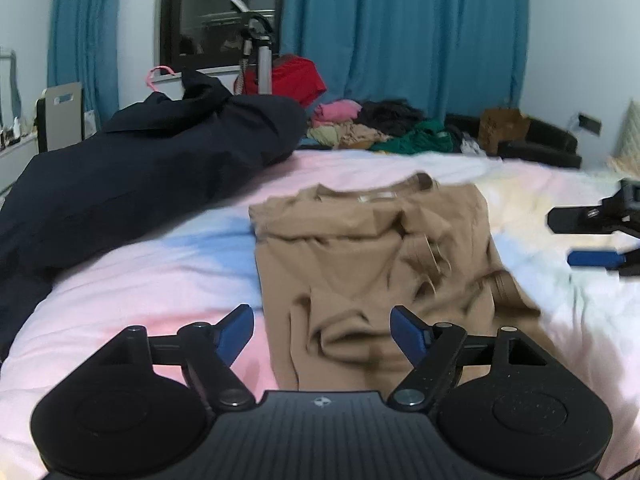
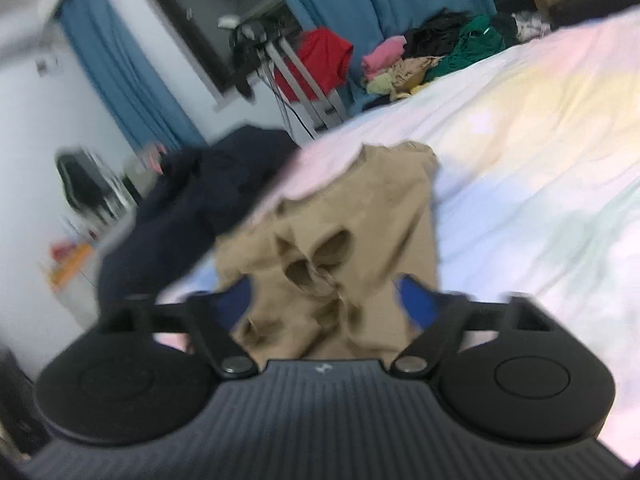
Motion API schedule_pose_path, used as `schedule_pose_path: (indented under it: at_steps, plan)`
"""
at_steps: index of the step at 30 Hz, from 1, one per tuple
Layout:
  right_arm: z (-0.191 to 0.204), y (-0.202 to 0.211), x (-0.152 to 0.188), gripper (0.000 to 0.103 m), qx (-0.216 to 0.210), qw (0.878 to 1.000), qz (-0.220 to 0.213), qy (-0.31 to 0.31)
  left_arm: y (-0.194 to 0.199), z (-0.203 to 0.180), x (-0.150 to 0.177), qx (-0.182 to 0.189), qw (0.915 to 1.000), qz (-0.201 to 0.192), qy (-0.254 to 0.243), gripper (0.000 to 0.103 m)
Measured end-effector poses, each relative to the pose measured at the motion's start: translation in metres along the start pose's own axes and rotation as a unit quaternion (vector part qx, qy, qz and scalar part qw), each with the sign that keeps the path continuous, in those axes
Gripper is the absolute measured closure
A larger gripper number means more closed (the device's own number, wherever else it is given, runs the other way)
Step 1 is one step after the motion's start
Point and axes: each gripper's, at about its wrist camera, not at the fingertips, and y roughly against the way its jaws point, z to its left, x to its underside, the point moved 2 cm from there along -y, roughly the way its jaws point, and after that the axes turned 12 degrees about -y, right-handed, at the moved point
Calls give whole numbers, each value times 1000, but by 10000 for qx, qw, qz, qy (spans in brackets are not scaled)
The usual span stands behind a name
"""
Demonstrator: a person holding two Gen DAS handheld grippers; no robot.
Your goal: Fold clothes
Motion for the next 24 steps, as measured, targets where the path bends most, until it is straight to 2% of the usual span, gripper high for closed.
schedule_pose_path:
  at_steps: [1,2,3,5,8,11,14,18,20,23,24]
  plan:
    - [-1,-1,4,47,147,9997,118,137,1,-5,3,9,9999,43,-90,26]
    - [-2,-5,12,61,205,9992,248,239,1,-10,5,-23,9998,64,-169,26]
    - [-2,-8,19,67,315,9983,367,331,0,-15,8,-153,9995,57,-254,26]
    - [-1,-18,35,67,576,9950,590,570,-5,-20,13,-342,9987,90,-357,26]
    - [2,-39,52,67,958,9872,829,965,-23,-20,27,-526,9973,366,-355,26]
    - [1,-52,64,68,1169,9820,906,1172,-41,-17,40,-571,9955,699,-294,26]
    - [8,-51,66,67,1214,9814,798,1256,-33,-12,39,-523,9957,765,-42,27]
    - [16,-30,60,67,987,9884,531,1022,3,-7,30,-277,9953,758,530,26]
    - [21,-17,58,67,882,9908,351,963,27,-10,28,8,9937,771,815,26]
    - [30,0,53,67,760,9925,91,948,64,-20,33,724,9881,528,1247,22]
    - [33,5,52,67,751,9924,18,976,68,-24,38,946,9844,570,1369,22]
